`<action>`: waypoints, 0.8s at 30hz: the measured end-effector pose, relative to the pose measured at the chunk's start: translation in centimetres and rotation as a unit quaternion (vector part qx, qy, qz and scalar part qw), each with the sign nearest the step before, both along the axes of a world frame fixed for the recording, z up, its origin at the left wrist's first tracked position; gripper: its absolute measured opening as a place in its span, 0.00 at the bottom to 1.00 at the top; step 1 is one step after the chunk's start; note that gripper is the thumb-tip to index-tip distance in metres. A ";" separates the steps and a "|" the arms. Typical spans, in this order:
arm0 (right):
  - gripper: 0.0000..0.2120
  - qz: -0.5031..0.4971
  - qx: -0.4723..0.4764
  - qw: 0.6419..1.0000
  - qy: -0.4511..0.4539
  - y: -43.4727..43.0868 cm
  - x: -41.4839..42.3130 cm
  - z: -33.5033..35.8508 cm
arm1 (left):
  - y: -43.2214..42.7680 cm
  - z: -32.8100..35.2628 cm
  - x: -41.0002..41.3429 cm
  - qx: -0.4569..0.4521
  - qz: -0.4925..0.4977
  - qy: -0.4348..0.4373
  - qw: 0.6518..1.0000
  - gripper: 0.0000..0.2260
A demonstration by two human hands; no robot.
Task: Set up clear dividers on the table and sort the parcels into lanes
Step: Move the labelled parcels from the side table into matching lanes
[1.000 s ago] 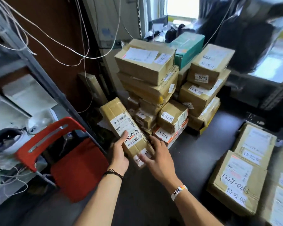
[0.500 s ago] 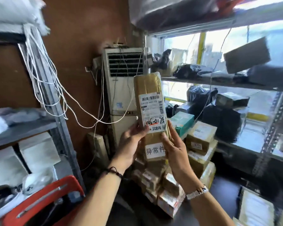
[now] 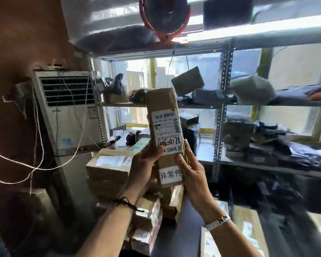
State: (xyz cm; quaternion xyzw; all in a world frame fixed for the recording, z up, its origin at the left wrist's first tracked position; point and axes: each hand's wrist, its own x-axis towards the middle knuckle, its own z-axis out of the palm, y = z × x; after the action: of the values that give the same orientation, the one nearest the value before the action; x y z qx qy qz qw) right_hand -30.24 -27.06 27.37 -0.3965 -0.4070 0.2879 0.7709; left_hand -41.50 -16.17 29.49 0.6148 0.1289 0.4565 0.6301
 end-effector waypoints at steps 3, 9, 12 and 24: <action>0.28 -0.045 -0.008 0.999 0.013 -3.2 2.1 -0.6 | -2.2 -0.9 3.0 -0.009 -0.033 0.007 0.999 0.25; 0.28 -0.108 -0.022 0.993 0.035 -10.6 6.3 -0.6 | -8.0 -1.4 9.2 -0.029 -0.132 0.025 0.990 0.28; 0.28 -0.135 -0.022 0.990 0.038 -15.0 9.1 -0.9 | -11.4 -1.8 12.8 -0.029 -0.172 0.019 0.984 0.26; 0.32 -0.207 -0.033 0.977 0.031 -36.7 22.6 -3.3 | -32.6 -4.1 28.1 -0.067 -0.246 0.022 0.967 0.25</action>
State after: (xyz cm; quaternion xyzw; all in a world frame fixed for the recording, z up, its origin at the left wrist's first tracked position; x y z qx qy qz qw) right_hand -7.63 -63.80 24.09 -0.4883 -0.2827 0.1477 0.8123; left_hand -13.38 -48.79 25.40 0.5941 0.0175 0.2642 0.7595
